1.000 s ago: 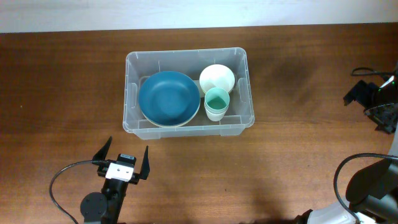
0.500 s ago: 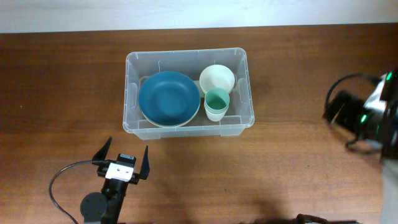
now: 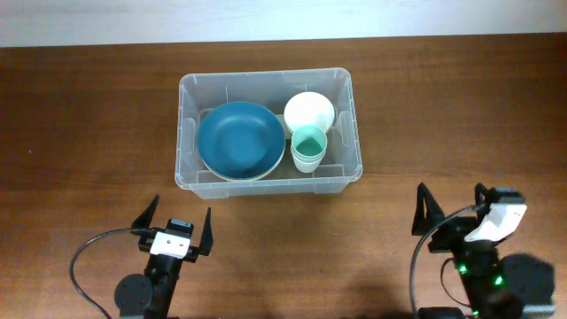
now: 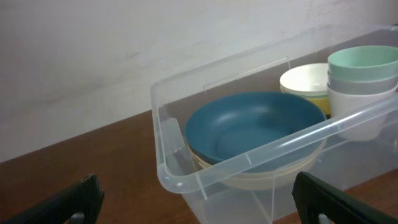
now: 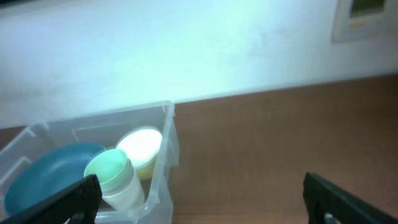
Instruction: Pack container
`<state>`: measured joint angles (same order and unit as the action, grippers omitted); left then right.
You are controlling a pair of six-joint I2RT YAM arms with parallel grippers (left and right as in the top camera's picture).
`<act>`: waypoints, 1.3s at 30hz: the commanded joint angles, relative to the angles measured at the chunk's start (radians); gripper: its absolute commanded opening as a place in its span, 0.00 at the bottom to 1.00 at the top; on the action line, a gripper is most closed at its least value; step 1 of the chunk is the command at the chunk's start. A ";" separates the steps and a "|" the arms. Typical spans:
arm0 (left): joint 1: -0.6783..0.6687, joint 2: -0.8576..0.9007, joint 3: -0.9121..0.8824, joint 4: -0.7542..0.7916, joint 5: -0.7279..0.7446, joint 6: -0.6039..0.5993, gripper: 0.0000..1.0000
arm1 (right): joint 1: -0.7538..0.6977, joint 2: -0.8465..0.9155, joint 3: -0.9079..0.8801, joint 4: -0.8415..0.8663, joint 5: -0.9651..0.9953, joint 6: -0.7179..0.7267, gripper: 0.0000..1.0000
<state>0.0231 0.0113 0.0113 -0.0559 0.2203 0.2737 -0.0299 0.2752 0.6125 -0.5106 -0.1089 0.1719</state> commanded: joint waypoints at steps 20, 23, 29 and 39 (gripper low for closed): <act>0.006 -0.005 -0.002 -0.006 -0.003 0.012 0.99 | 0.010 -0.272 -0.555 0.748 0.034 -0.006 0.99; 0.006 -0.005 -0.002 -0.006 -0.003 0.012 0.99 | 0.010 -0.272 -0.583 0.774 0.042 -0.006 0.99; 0.006 -0.005 -0.002 -0.006 -0.003 0.012 0.99 | 0.010 -0.272 -0.607 0.789 0.042 -0.011 0.99; 0.006 -0.005 -0.002 -0.006 -0.003 0.012 1.00 | 0.010 -0.272 -0.607 0.561 0.042 -0.027 0.99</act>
<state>0.0231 0.0109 0.0113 -0.0559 0.2203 0.2737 -0.0296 0.0124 0.0101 0.0898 -0.0757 0.1539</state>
